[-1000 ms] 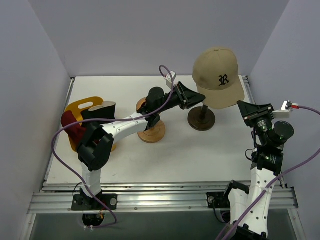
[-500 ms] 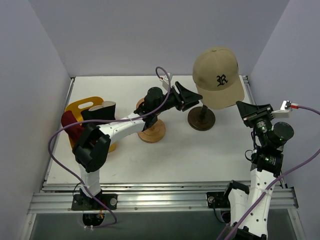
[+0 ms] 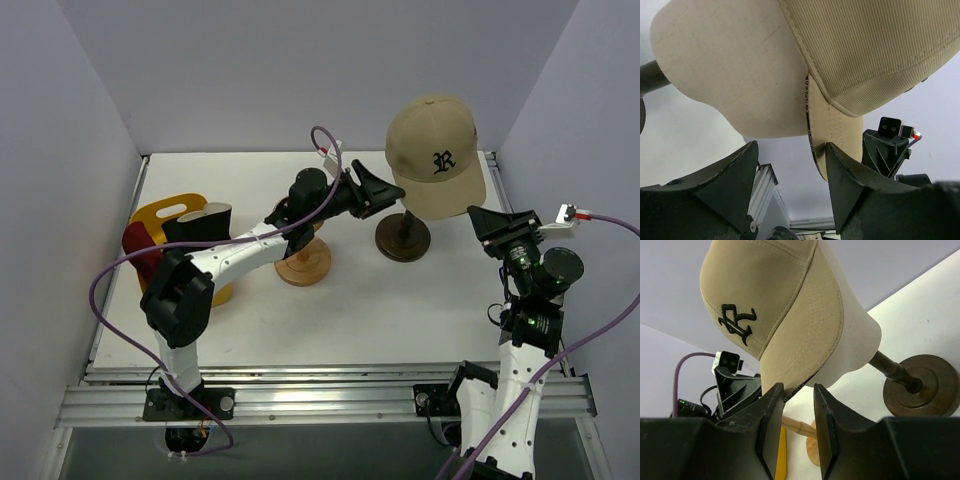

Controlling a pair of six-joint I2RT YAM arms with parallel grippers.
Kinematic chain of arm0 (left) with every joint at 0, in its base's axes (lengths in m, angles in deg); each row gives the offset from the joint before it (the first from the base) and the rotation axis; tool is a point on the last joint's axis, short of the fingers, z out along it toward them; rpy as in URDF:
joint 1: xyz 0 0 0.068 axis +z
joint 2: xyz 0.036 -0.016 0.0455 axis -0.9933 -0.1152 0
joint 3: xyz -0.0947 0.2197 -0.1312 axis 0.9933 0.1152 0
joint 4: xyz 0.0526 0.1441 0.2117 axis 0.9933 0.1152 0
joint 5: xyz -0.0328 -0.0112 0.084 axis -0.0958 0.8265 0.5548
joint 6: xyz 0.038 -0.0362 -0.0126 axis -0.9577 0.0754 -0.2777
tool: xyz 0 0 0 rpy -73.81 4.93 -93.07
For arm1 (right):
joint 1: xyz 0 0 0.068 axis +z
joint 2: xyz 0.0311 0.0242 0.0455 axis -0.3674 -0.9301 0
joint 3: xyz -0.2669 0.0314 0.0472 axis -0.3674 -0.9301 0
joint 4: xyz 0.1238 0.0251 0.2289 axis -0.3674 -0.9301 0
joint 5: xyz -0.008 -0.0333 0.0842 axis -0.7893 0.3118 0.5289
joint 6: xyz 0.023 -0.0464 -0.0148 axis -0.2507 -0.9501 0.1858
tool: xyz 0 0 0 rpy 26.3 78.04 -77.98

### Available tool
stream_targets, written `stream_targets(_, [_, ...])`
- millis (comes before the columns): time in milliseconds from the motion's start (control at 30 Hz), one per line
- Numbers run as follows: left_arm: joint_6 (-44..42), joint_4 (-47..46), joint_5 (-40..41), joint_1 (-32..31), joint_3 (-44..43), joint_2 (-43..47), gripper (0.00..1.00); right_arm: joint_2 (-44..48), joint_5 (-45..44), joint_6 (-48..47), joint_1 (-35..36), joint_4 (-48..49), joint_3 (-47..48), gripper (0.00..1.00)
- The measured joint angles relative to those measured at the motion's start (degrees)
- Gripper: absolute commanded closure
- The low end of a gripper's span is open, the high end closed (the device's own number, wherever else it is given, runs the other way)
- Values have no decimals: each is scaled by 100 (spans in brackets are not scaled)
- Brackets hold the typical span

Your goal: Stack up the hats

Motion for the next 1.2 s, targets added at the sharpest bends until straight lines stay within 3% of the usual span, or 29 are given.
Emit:
stream_targets(500, [-166,-131,-28,-214,-87,0,35,0,2,-245,0,-107,-4,73])
stream_targets(833, [68,-667,-125,-214,-87,0,43,24,55,-308,0,-105,-52,73])
stream_targets(1200, [293,-957,-201,-210,-131,-2,44,24,199,-525,2,-214,-90,72])
